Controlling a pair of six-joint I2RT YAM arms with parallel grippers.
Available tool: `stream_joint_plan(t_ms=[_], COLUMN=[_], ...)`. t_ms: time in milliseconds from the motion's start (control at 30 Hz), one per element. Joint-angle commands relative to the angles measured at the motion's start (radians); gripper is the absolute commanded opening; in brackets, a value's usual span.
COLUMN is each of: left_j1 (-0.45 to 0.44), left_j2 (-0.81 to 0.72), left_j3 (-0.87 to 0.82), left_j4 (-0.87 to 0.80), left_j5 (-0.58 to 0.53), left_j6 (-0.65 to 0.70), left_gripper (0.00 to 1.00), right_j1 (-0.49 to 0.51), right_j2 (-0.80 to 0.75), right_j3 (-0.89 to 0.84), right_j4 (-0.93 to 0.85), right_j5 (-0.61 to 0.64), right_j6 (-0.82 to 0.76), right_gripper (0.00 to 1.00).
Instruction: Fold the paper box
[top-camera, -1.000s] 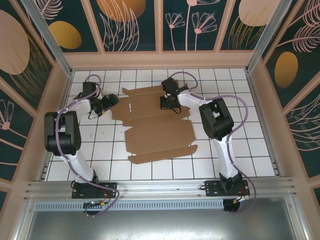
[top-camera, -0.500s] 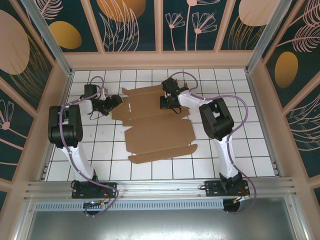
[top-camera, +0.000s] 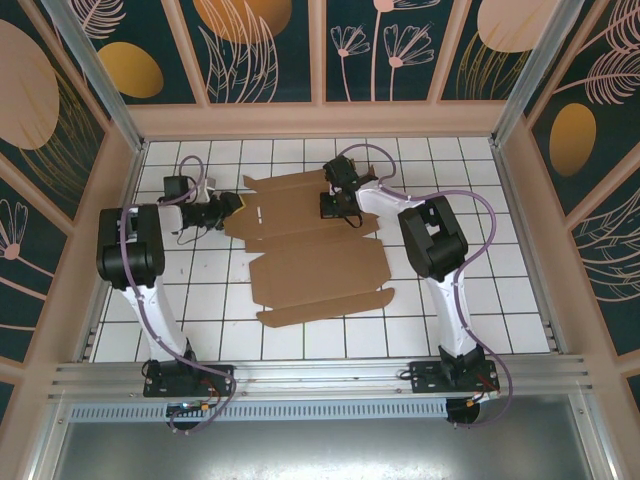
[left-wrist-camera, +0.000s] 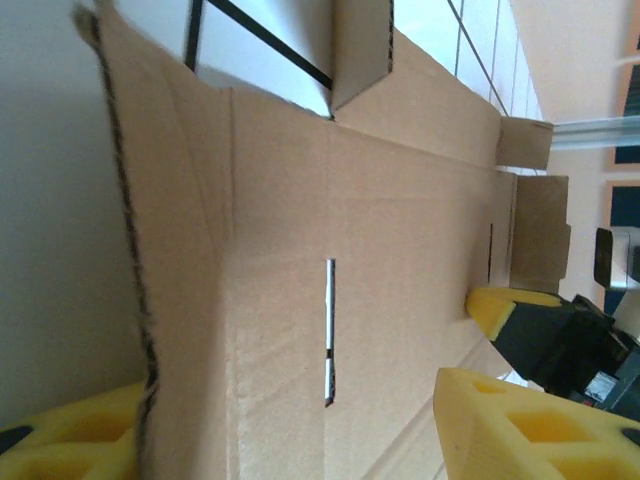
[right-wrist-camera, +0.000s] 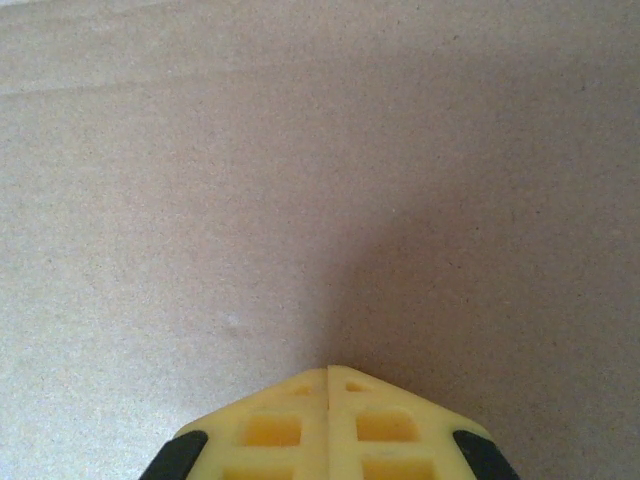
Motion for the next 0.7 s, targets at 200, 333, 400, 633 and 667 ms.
stream_joint_plan(t_ms=[200,333,400,633,667], left_j1=[-0.027,-0.05,-0.067,-0.126,-0.135], left_j2=[0.049,0.018,-0.009,-0.059,-0.064], left_j3=[-0.026,-0.009,0.002,0.093,0.105], left_j4=[0.033,0.028,0.028,-0.042,-0.05], left_j5=[0.078,0.079,0.074,0.053,0.048], left_j6=[-0.049,-0.063,-0.075,-0.079,-0.08], left_gripper=[0.5,0.54,0.6,0.72,0.72], right_j1=[-0.001,-0.002,-0.003,-0.004,-0.004], right_j2=[0.079,0.078,0.078,0.079,0.079], right_j3=[-0.051,-0.051,-0.053,-0.05,-0.049], right_j4=[-0.09,-0.091,-0.091,-0.09,-0.092], right_j5=[-0.017,-0.017,-0.017,-0.019,-0.019], right_j6=[-0.004,-0.005,-0.008,-0.01,-0.01], right_gripper=[0.0,0.0,0.0,0.0,0.0])
